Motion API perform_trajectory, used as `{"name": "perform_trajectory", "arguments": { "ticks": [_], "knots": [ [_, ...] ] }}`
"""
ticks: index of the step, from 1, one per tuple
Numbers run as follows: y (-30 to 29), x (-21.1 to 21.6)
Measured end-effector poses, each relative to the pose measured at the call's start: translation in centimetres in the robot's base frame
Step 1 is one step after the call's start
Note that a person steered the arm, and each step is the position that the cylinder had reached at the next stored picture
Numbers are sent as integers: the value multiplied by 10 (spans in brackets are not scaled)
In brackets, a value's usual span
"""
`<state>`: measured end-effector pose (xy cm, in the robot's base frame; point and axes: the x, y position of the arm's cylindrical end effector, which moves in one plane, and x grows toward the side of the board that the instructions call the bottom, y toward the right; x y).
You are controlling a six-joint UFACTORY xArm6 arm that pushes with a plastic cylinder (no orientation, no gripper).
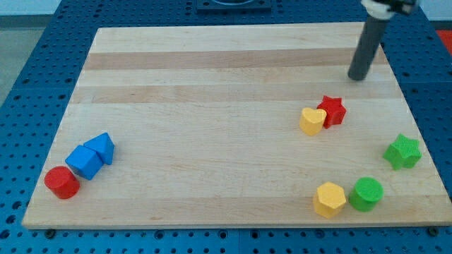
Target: Move the red star to the top center of the board
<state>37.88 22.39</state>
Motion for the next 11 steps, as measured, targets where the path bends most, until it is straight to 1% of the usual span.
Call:
{"name": "perform_trajectory", "arguments": {
  "ticks": [1, 2, 3, 4, 5, 6, 7, 8, 9, 11],
  "knots": [
    [0, 11],
    [0, 43],
    [0, 57],
    [0, 57],
    [-6, 91],
    [-11, 103],
    [-14, 102],
    [-45, 85],
    [-77, 59],
    [-144, -10]
  ]
}}
